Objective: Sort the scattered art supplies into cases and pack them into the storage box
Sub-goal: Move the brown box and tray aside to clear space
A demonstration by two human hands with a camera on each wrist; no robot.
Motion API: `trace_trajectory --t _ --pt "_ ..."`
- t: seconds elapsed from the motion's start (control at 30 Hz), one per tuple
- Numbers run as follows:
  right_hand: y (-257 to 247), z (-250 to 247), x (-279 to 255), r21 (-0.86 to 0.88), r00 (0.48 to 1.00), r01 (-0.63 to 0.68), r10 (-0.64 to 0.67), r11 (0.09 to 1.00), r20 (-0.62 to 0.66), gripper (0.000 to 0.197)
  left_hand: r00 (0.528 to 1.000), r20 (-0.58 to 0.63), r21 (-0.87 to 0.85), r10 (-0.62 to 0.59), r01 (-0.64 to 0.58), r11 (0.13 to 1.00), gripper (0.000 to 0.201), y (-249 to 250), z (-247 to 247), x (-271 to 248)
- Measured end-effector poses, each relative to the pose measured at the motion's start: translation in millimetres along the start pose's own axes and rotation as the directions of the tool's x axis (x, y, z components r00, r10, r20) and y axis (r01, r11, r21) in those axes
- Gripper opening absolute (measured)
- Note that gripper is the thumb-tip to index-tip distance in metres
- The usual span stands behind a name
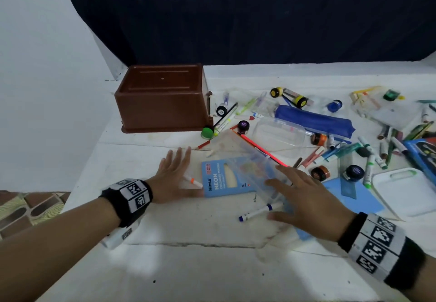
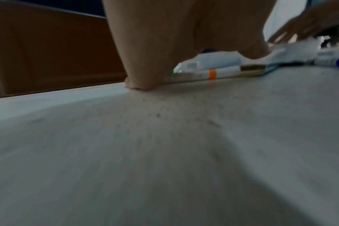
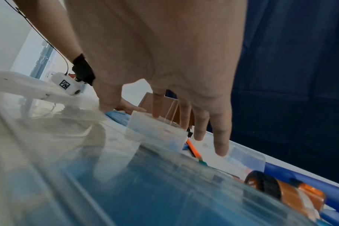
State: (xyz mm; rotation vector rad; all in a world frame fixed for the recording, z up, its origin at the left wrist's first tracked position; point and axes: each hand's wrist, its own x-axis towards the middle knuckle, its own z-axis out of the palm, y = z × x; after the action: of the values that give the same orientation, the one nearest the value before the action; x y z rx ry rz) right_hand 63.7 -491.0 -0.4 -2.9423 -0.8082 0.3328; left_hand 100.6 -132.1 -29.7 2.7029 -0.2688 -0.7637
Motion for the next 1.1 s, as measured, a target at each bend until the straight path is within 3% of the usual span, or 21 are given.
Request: trace_trajectory --t 0.1,0.27,0.4,0.53,0.7,0.8,0.97,1.1 --pt "0.2 1.5 3.6 0.085 0.999 0.017 -0.015 0.996 -0.032 0.081 0.996 0.004 0.074 0.09 -0.09 0.993 0.145 16.2 -4.3 20.7" --pt "2.9 12.2 1.9 0.067 1.0 -0.003 0.004 0.998 -0.001 0.092 0.994 0.001 0.078 0.108 -0.108 0.991 0.164 30.6 -18.7 48.7" --pt "3.0 11.1 -2.1 0.018 0.993 -0.074 0.075 0.997 -0.089 0.077 0.988 0.001 0.102 0.153 -0.152 0.983 0.16 39.0 -27.7 66.6" --pt "8.4 7.4 -1.2 0.022 0.983 -0.143 0.145 0.989 -0.113 0.066 0.984 0.048 0.137 0.172 -0.177 0.975 0.17 57.7 -33.6 79.1" --pt "14.7 1.1 2.4 -0.022 0.964 -0.241 0.237 0.97 -0.124 0.066 0.973 0.088 0.158 0.214 -0.225 0.961 0.172 79.9 -43.1 92.3" --pt "16.5 -7.9 0.1 0.061 0.948 -0.235 0.243 0.97 -0.204 0.058 0.972 0.095 0.15 0.214 -0.227 0.962 0.172 85.4 -48.9 98.8" --pt "32.1 -25.1 -16.7 0.292 0.89 -0.215 0.31 0.932 -0.335 0.041 0.969 0.102 0.141 0.223 -0.236 0.961 0.153 74.9 -51.9 99.2" --pt "43.9 -24.9 -24.1 0.326 0.857 -0.188 0.317 0.927 -0.406 0.034 0.971 -0.039 0.064 0.234 -0.231 0.971 0.139 58.5 -54.6 91.7"
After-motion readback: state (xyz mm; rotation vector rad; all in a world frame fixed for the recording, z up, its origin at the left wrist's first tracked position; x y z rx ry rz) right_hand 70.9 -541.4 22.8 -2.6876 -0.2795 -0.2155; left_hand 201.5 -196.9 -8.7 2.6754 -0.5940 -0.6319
